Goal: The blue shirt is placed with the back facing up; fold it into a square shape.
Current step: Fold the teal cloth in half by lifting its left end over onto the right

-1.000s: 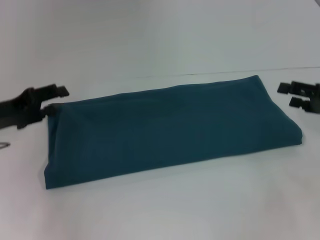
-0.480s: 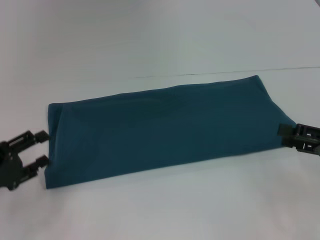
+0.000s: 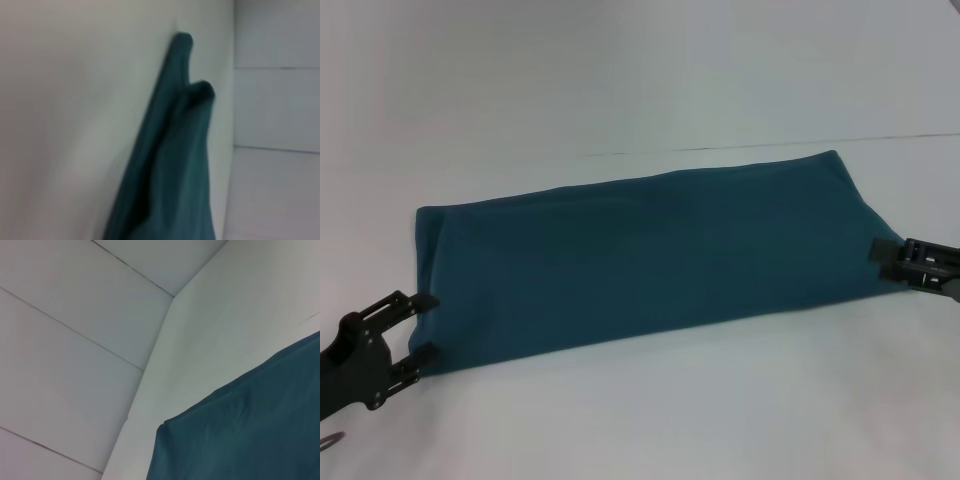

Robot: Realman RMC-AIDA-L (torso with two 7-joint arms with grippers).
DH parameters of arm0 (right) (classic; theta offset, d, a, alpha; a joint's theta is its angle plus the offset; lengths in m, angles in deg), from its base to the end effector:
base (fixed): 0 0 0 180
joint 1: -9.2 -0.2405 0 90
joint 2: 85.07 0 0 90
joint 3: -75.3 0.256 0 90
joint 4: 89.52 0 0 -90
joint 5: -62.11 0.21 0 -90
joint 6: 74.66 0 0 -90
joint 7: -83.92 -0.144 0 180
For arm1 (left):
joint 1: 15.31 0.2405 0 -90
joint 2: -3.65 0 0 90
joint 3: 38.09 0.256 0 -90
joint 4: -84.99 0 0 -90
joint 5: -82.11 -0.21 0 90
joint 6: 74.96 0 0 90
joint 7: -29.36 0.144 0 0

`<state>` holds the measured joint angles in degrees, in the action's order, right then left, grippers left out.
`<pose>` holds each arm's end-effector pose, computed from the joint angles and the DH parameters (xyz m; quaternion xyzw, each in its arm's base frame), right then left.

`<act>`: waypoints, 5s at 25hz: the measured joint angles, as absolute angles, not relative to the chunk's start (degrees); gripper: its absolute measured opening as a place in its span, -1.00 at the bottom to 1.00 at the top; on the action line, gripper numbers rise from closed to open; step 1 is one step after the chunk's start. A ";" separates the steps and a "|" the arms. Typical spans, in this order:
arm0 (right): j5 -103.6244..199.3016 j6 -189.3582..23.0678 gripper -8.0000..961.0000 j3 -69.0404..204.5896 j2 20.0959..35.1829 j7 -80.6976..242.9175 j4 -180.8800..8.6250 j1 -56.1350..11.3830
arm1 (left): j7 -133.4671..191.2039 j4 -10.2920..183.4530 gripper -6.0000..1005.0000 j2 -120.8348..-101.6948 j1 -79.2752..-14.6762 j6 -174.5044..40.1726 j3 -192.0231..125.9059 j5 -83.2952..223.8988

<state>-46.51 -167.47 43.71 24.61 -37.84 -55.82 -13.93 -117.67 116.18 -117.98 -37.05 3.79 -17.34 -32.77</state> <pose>0.3265 0.3081 0.0813 -0.7323 0.5809 0.3384 0.1087 -0.3449 0.2942 0.0023 -0.4527 -0.7933 -0.4000 0.0754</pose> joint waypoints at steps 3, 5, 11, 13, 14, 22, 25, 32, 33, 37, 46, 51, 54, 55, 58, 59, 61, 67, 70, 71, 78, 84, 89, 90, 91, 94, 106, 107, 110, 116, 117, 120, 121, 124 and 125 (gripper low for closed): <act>-46.50 -166.93 0.72 43.86 24.60 -37.42 -56.58 -13.91 | -117.52 115.32 0.47 -117.99 -37.70 1.04 -17.21 -32.76; -46.48 -166.60 0.72 43.87 24.55 -37.31 -56.78 -13.90 | -117.47 115.00 0.47 -117.99 -38.05 -0.39 -17.15 -32.77; -46.44 -166.45 0.72 43.61 24.52 -37.28 -56.83 -13.87 | -117.54 114.40 0.47 -117.83 -38.35 -1.77 -17.02 -32.95; -46.43 -166.45 0.72 43.60 24.52 -37.28 -56.87 -13.86 | -117.60 114.42 0.47 -117.78 -38.17 -2.01 -17.09 -32.99; -46.43 -166.45 0.72 43.60 24.52 -37.28 -56.90 -13.85 | -117.73 114.44 0.47 -117.78 -38.05 -2.32 -17.12 -33.18; -46.44 -166.58 0.72 43.46 24.53 -37.49 -56.92 -13.73 | -119.57 116.17 0.47 -117.59 -36.95 0.88 -17.77 -35.32; -46.47 -166.50 0.72 43.42 24.57 -37.48 -56.92 -13.64 | -120.44 116.49 0.47 -117.69 -35.98 1.47 -18.14 -35.88; -46.52 -166.49 0.72 43.50 24.61 -37.51 -56.92 -13.65 | -122.44 117.22 0.46 -117.97 -34.95 1.35 -18.25 -36.63; -46.53 -166.49 0.72 43.57 24.61 -37.51 -56.92 -13.65 | -122.60 117.17 0.46 -117.98 -34.94 1.18 -18.25 -36.63; -46.53 -166.50 0.72 43.79 24.68 -37.59 -56.92 -13.61 | -123.28 116.96 0.46 -117.99 -35.01 0.07 -18.11 -36.63; -46.53 -166.51 0.72 44.02 24.41 -37.70 -58.58 -13.89 | -124.12 116.63 0.46 -117.99 -35.56 -1.97 -17.54 -36.69; -46.53 -166.51 0.72 44.04 24.37 -37.67 -58.58 -13.97 | -124.52 116.64 0.46 -117.99 -35.87 -2.67 -17.01 -36.70; -46.53 -166.51 0.72 44.11 24.35 -37.68 -58.58 -14.00 | -124.87 116.60 0.46 -117.98 -36.66 -2.99 -16.84 -37.37; -46.52 -166.51 0.72 44.12 24.35 -37.68 -58.58 -14.00 | -124.92 116.57 0.46 -117.99 -37.01 -3.12 -16.82 -37.66; -46.43 -166.51 0.72 44.12 24.35 -37.70 -58.58 -14.00 | -124.96 116.23 0.46 -117.97 -38.28 -3.54 -16.74 -38.06; -46.41 -166.51 0.72 44.12 24.35 -37.70 -58.59 -13.97 | -124.97 116.03 0.46 -117.92 -38.67 -3.77 -16.57 -38.11; -46.32 -166.51 0.72 44.12 24.35 -37.71 -58.59 -13.93 | -124.99 115.76 0.47 -117.87 -39.45 -4.24 -16.10 -38.16; -46.18 -166.51 0.72 44.19 24.20 -37.68 -58.58 -13.89 | -125.13 114.74 0.47 -117.49 -41.72 -5.72 -15.09 -38.18; -46.17 -166.51 0.72 44.38 24.18 -37.62 -58.59 -13.80 | -124.86 114.52 0.47 -117.38 -42.63 -6.40 -14.61 -38.16; -46.17 -166.51 0.72 44.49 24.18 -37.59 -58.58 -13.77 | -124.26 114.72 0.47 -117.37 -43.20 -6.31 -14.58 -37.96; -46.37 -166.51 0.72 44.87 24.21 -37.45 -58.70 -13.89 | -122.45 116.75 0.47 -117.40 -43.39 -2.76 -14.98 -36.17; -46.39 -165.33 0.72 44.90 24.09 -37.38 -59.20 -13.92 | -124.22 116.79 0.47 -117.38 -41.28 -2.20 -14.55 -37.06; -46.42 -165.04 0.72 44.90 24.08 -37.38 -59.20 -14.06 | -125.57 116.80 0.47 -117.59 -40.79 -1.73 -14.39 -39.50; -46.43 -165.03 0.72 44.90 24.08 -37.38 -59.20 -14.09 | -125.69 116.69 0.47 -117.64 -40.80 -1.74 -14.16 -39.60; -46.44 -165.01 0.72 44.90 24.08 -37.38 -59.20 -14.11 | -126.04 116.58 0.47 -117.73 -40.89 -2.03 -13.46 -39.63; -46.44 -164.67 0.72 44.90 24.08 -37.33 -59.20 -14.11 | -126.34 116.56 0.47 -117.75 -41.23 -2.90 -12.81 -39.65; -46.44 -164.31 0.72 44.89 24.08 -37.28 -59.20 -13.86 | -125.78 115.20 0.47 -117.16 -44.57 -8.43 -11.48 -39.70; -46.44 -164.31 0.72 44.89 24.09 -37.28 -59.20 -13.87 | -125.76 115.03 0.47 -117.07 -44.88 -8.79 -11.25 -39.71; -46.44 -164.26 0.72 44.84 24.09 -37.23 -59.20 -13.93 | -125.74 114.48 0.46 -116.86 -45.46 -9.49 -10.65 -39.71; -46.44 -164.19 0.72 44.80 24.09 -37.21 -59.20 -13.93 | -125.42 114.50 0.44 -116.77 -45.89 -9.61 -9.29 -39.64; -46.44 -164.14 0.72 44.82 24.09 -37.20 -59.20 -13.95 | -125.12 114.57 0.44 -116.77 -45.95 -9.59 -9.12 -39.57; -46.43 -164.02 0.72 44.85 24.09 -37.20 -59.20 -14.02 | -124.28 114.71 0.43 -116.77 -46.25 -9.28 -8.75 -39.51; -46.43 -164.02 0.72 44.86 24.09 -37.21 -59.21 -14.02 | -124.26 114.72 0.36 -116.77 -46.30 -9.24 -8.73 -39.56; -46.43 -164.01 0.72 44.88 24.09 -37.22 -59.26 -13.98 | -124.25 114.76 0.14 -116.76 -46.33 -9.34 -8.72 -39.60; -46.43 -164.01 0.72 44.89 24.09 -37.22 -59.27 -13.95 | -124.24 114.77 0.06 -116.76 -46.33 -9.48 -8.72 -39.63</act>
<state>-46.43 -164.01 44.89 24.09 -37.22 -59.27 -13.95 -124.24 114.77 -116.76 -46.33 -9.48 -8.72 -39.63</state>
